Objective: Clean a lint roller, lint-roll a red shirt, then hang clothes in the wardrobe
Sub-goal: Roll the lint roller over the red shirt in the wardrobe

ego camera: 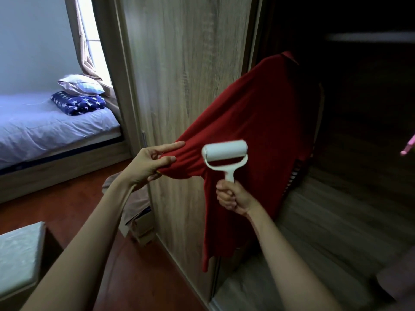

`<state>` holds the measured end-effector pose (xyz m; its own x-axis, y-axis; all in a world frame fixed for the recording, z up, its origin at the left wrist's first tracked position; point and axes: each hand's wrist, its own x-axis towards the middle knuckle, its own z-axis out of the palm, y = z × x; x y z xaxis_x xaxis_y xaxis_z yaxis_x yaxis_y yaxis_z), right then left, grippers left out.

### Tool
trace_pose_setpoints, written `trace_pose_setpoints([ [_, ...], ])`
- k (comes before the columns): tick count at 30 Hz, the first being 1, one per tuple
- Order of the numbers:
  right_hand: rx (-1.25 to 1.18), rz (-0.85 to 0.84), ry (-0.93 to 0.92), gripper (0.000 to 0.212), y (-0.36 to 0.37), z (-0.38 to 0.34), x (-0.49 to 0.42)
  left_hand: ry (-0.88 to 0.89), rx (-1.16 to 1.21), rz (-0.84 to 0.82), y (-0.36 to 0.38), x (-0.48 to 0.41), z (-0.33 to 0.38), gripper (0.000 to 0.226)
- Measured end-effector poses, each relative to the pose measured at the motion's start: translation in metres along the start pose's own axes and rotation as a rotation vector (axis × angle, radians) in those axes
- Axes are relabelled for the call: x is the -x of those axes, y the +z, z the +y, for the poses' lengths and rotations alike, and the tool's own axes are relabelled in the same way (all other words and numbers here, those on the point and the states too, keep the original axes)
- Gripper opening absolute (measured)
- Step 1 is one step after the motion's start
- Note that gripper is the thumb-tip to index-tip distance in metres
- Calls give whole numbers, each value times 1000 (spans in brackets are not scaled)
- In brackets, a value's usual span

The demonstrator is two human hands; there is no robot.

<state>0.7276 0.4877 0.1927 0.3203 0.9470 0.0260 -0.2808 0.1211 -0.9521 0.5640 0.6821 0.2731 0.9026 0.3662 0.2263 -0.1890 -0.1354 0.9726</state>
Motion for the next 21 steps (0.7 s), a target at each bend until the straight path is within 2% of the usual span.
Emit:
trace_pose_setpoints([
  [3, 59, -7, -66, 40, -4, -63, -16, 12, -16, 2, 0, -3, 3, 41],
  [5, 33, -9, -117, 41, -8, -79, -21, 21, -23, 6, -4, -5, 3, 41],
  [9, -109, 2, -9, 38, -22, -6, 3, 9, -44, -18, -9, -6, 1, 45],
  [11, -186, -35, -35, 43, -31, -4, 7, 16, -38, 2, -6, -6, 3, 39],
  [14, -238, -105, -187, 51, -50, -80, -16, 28, -34, 23, -1, -6, 6, 39],
  [16, -275, -164, -273, 49, -64, -119, -28, 31, -27, 28, -1, -6, 7, 39],
  [18, -314, -253, -214, 46, -72, -105, -30, 30, -26, 41, -1, -8, 7, 39],
  [21, -376, -279, -149, 42, -87, -60, -27, 30, -45, 39, -2, -10, 7, 40],
])
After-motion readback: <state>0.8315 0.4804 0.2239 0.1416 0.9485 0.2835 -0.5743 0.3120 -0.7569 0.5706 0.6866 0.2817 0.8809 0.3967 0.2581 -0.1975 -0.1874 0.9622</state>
